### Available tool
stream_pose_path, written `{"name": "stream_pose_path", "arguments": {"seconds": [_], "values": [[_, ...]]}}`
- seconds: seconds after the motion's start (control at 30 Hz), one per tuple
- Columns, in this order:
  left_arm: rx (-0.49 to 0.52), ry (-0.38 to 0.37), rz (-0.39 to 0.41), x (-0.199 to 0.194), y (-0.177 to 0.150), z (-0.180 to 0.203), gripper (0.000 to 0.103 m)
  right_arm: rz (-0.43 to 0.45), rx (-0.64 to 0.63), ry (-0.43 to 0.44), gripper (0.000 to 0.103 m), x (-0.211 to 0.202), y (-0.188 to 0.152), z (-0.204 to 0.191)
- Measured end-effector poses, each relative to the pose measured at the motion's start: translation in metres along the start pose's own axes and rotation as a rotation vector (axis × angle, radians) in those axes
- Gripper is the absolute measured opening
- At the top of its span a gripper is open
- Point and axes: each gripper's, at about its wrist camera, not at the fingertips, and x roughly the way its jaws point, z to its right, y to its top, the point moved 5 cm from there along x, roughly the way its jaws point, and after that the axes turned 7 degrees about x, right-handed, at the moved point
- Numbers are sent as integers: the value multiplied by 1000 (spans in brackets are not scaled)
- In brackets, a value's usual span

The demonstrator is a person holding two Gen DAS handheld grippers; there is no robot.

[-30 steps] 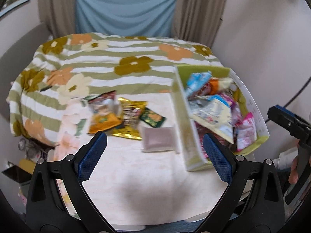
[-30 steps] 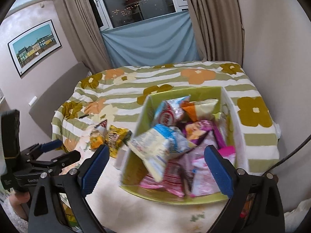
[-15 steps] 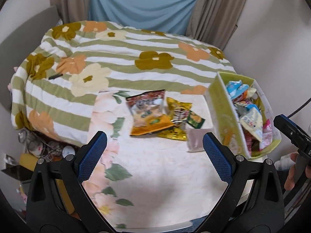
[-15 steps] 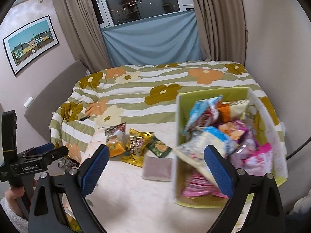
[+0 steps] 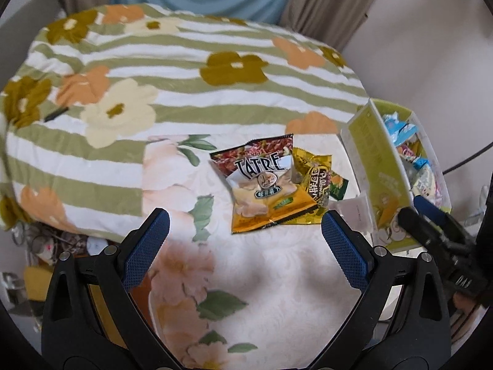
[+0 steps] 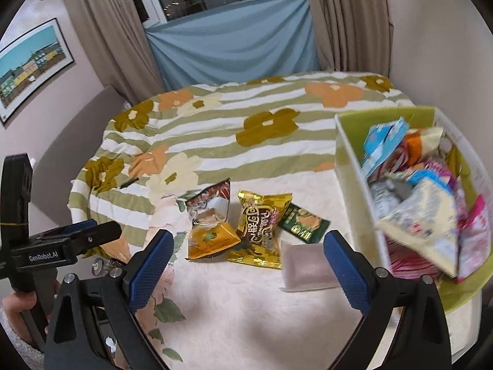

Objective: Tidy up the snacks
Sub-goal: 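Move both tools back over the remaining snacks on the bed, then grasp the red 'TATRE' chip bag with the left tool while the right tool grasps the gold 'Pillows' bag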

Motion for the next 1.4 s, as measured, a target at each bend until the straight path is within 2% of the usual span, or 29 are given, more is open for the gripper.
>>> {"name": "stream_pose_path", "arguments": {"seconds": [0.33,0.5,0.57,0.63,0.67,0.7,0.9,1.1,1.23,1.4], "values": [[-72,-113,-89,99,24,1,98,-72,8,-85,97,73,-4,11],[-98,-124,-147,136,22,3,98,-88,7,-113,97,90,1,24],[-101,-115,-167,147,19,3,98,-122,19,-125,97,99,-1,32],[-107,-117,-178,157,17,2,95,-140,35,-117,97,105,-3,38],[-108,-129,-186,162,15,3,90,-151,38,-112,97,109,-5,40],[-106,-140,-193,163,13,3,82,-156,37,-110,97,111,-6,41],[-78,-127,-196,167,11,4,72,-173,45,-91,97,120,-4,44],[-43,-74,-184,157,9,-3,70,-190,41,-62,95,132,-5,36],[-45,-35,-179,149,6,-13,70,-218,64,-54,86,144,-8,35],[-54,13,-172,140,-1,-27,70,-239,46,-39,81,158,-12,28]]}}
